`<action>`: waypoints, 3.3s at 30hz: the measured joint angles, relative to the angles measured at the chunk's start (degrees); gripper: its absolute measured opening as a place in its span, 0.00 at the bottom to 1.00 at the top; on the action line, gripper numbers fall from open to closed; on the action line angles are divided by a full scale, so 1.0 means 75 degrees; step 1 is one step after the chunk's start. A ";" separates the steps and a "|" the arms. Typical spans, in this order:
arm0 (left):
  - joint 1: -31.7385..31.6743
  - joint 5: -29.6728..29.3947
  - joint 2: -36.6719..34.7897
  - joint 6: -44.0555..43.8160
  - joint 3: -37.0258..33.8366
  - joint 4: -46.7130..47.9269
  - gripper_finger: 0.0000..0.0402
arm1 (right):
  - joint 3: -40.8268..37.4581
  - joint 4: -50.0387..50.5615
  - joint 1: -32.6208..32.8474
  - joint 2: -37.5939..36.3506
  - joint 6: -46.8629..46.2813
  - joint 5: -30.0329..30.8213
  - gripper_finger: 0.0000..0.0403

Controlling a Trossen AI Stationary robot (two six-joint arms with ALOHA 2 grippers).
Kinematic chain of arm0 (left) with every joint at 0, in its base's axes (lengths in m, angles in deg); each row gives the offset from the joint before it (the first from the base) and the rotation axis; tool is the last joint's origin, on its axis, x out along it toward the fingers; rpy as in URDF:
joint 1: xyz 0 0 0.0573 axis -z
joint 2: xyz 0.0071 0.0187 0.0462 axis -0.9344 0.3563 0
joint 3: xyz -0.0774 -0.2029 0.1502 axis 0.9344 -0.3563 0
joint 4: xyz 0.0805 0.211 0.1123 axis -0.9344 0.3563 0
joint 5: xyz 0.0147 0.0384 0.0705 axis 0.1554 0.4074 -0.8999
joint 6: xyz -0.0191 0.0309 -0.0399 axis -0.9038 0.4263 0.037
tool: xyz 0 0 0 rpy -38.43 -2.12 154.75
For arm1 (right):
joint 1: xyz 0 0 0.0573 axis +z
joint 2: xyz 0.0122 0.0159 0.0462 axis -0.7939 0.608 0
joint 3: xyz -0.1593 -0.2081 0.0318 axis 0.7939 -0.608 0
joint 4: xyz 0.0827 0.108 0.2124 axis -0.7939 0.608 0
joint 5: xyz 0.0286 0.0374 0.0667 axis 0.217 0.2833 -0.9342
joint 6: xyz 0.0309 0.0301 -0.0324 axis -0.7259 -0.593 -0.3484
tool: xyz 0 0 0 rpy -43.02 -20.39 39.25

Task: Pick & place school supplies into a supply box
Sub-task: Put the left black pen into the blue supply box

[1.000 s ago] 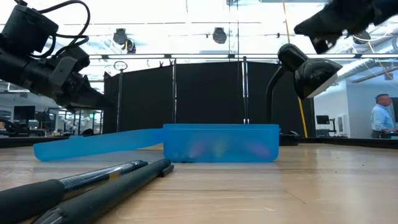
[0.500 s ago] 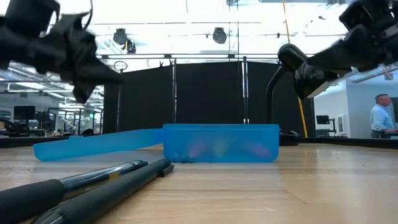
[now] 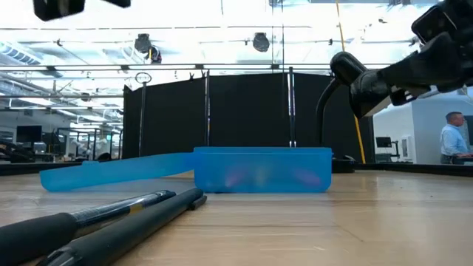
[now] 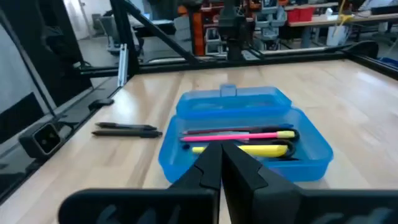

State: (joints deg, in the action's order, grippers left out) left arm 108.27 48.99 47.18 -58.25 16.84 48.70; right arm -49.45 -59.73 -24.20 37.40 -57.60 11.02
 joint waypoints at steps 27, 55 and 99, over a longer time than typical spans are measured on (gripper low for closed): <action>-0.0207 0.3813 0.4934 -0.2808 0.3158 0.0927 0.54 | -0.0023 -0.0921 0.0041 -0.0015 0.0202 0.0028 0.01; -0.0709 0.4792 0.5577 -0.2546 0.3199 0.0666 0.63 | -0.0023 -0.0927 0.0035 -0.0012 0.0612 0.0028 0.01; -0.0764 0.5083 0.6158 -0.2911 0.3822 0.1143 0.63 | -0.0024 -0.0920 0.0032 -0.0012 0.0582 0.0028 0.01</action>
State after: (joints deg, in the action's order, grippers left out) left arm 102.53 87.11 93.37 -80.08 45.51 57.27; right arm -49.63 -66.63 -23.95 37.32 -53.23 11.22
